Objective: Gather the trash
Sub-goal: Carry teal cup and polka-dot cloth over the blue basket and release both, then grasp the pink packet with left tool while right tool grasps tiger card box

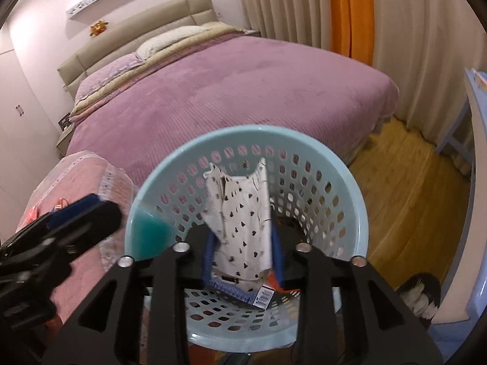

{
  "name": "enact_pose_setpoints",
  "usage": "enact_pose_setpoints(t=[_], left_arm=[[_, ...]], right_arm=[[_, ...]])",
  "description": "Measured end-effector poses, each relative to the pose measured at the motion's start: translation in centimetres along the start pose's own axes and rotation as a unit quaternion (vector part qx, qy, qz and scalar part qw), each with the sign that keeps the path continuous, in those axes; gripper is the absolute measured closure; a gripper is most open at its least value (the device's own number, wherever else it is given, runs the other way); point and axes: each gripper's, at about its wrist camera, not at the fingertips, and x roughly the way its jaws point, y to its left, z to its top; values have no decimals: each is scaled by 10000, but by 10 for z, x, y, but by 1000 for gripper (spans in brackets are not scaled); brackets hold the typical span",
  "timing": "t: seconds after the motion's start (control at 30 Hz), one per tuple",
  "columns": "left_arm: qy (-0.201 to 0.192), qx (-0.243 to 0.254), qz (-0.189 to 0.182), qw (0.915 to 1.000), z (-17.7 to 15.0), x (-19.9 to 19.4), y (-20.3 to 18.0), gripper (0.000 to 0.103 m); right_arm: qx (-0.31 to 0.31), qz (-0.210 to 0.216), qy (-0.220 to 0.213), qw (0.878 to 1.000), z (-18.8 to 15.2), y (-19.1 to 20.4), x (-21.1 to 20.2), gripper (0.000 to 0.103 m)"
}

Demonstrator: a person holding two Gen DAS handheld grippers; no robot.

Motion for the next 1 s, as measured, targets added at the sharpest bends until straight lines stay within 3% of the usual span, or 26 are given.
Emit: enact_pose_setpoints(t=[0.1,0.27,0.43,0.7,0.83,1.0], left_arm=[[-67,40,36,10000,-3,-9,1,35],[-223,16,48,9997,-3,-26,3,34],[-403,-9,117,9991,-4,-47,11,31],[-418,-162,176,9988,-10,-58,25,31],[-581,-150,384,9975,-15,-77,35,31],[-861,-324,685,9934,-16,-111,63,29]], right_arm=[[32,28,-39,10000,-2,-3,1,56],[-101,60,-187,9998,-5,5,-4,52],[-224,-44,-311,9993,-8,21,-12,37],[-141,-181,-164,9996,-7,29,-12,37],[-166,-59,-242,9996,-6,38,-17,37],[-526,277,-536,9968,-6,82,-30,37]])
